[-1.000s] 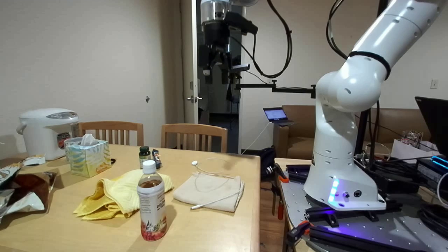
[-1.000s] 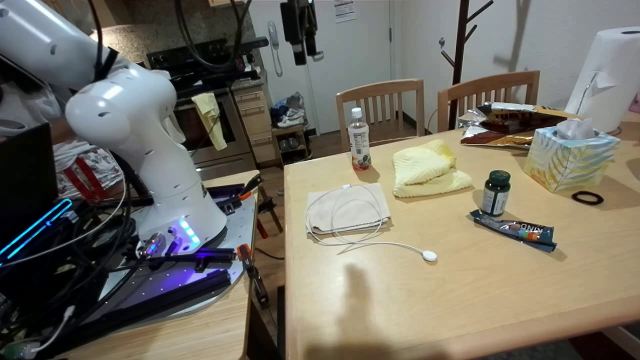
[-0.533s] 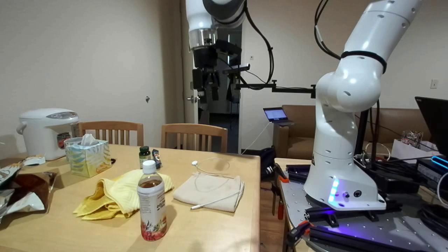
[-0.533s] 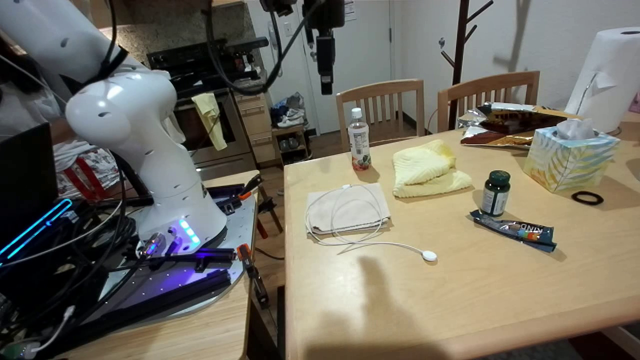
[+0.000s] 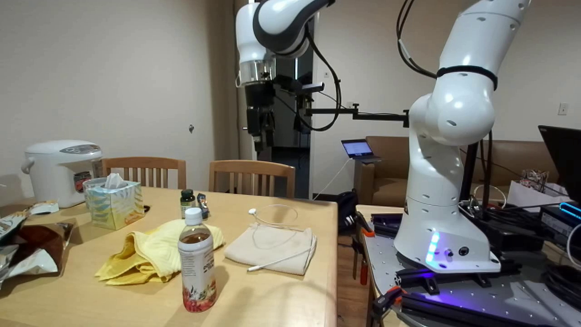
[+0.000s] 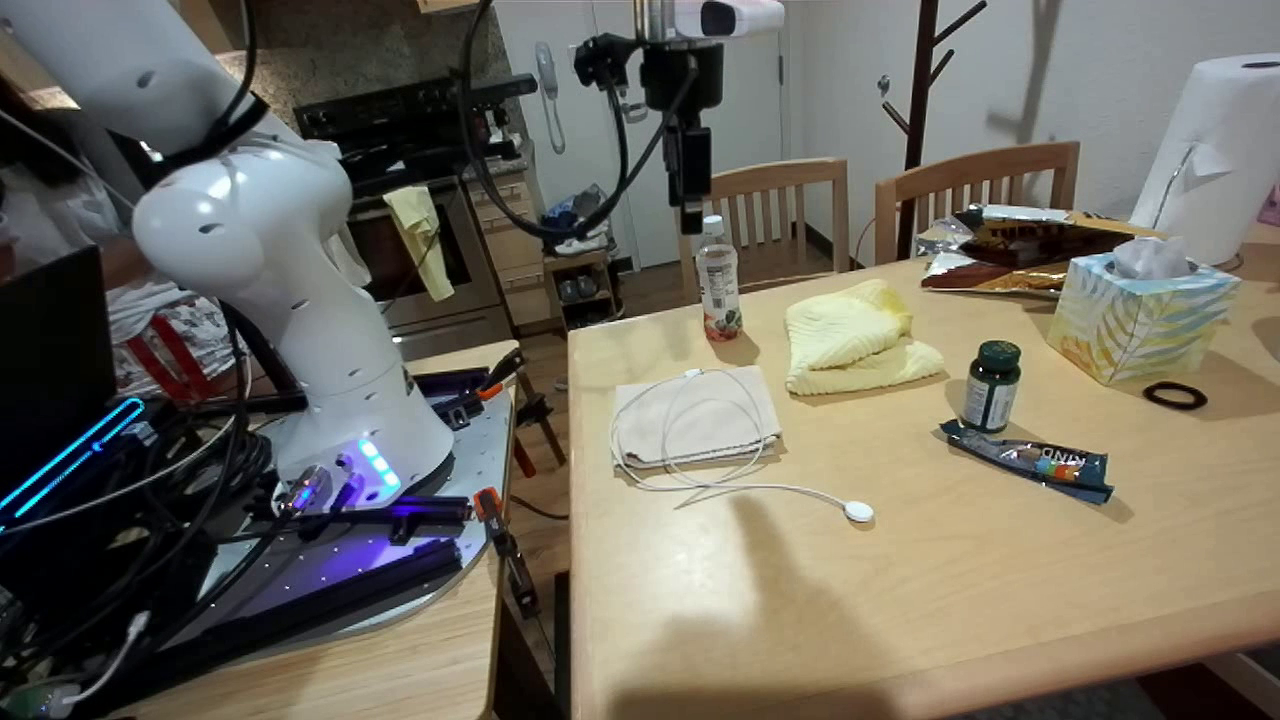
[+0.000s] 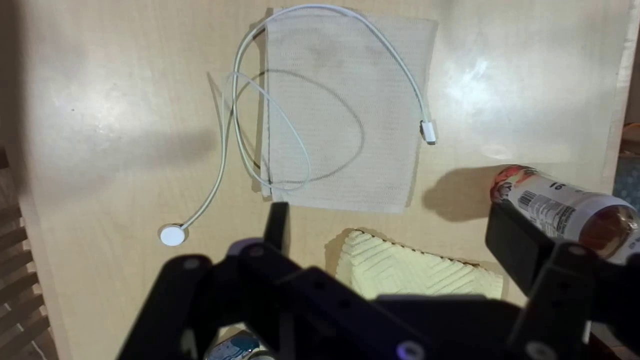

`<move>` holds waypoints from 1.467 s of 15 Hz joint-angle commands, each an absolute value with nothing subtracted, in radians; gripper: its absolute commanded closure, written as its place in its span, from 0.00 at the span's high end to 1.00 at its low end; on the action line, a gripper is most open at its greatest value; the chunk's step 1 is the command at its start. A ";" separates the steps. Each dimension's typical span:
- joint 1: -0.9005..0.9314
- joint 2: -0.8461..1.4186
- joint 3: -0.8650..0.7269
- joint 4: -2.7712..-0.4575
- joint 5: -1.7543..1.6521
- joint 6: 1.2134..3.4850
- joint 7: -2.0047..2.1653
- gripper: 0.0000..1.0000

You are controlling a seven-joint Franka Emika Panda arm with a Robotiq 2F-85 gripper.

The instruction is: Pick up the cable on the table and make a circle with it.

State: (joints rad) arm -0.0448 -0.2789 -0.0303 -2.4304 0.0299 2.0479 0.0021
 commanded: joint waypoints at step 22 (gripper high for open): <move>-0.084 0.034 -0.126 -2.433 0.195 2.279 -0.242 1.00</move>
